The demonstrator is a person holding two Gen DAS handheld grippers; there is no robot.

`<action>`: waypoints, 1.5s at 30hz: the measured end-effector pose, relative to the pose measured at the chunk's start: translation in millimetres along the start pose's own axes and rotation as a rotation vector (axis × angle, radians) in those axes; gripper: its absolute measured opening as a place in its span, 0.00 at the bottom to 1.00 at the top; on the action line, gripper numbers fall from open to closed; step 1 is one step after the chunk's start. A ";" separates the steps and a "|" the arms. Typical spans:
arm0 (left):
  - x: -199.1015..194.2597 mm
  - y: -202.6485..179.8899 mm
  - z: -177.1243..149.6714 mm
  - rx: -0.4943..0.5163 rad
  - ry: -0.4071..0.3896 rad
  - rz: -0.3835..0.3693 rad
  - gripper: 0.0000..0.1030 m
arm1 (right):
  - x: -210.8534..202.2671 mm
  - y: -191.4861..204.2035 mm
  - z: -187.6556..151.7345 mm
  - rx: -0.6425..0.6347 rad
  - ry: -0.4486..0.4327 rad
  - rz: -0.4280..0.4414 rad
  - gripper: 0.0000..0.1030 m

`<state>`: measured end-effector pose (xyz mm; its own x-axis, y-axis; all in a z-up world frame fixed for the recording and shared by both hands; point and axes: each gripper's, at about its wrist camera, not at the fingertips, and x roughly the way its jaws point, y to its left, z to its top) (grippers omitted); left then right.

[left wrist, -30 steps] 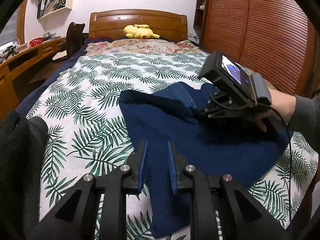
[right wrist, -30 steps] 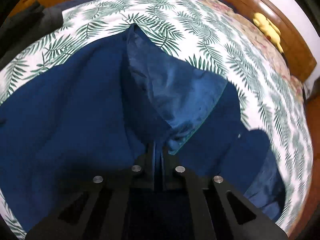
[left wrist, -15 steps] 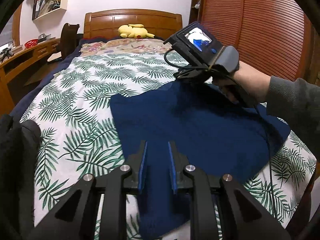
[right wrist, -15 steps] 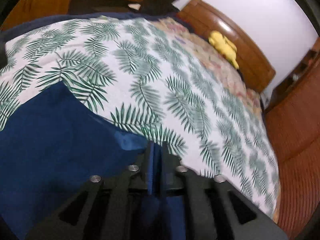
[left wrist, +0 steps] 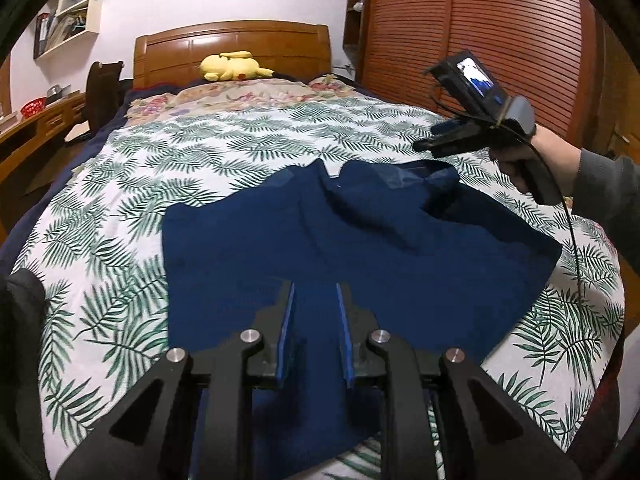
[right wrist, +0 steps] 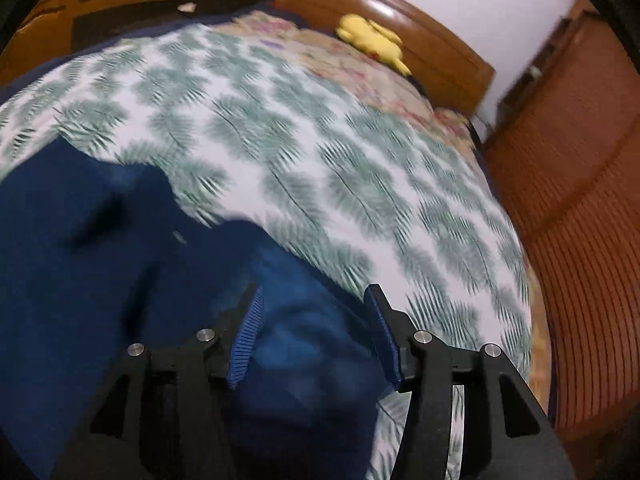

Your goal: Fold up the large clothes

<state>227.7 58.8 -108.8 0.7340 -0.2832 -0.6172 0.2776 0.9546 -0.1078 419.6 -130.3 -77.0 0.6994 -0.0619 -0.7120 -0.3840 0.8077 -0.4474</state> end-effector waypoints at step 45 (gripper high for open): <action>37.2 -6.8 -2.3 0.018 0.077 -0.032 0.17 | 53.2 -26.6 20.7 0.068 0.034 -0.111 0.60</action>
<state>251.7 42.0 -132.8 0.6749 -0.3053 -0.6718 0.3118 0.9431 -0.1153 479.5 -143.0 -91.8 0.7139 -0.1719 -0.6788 -0.2632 0.8325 -0.4875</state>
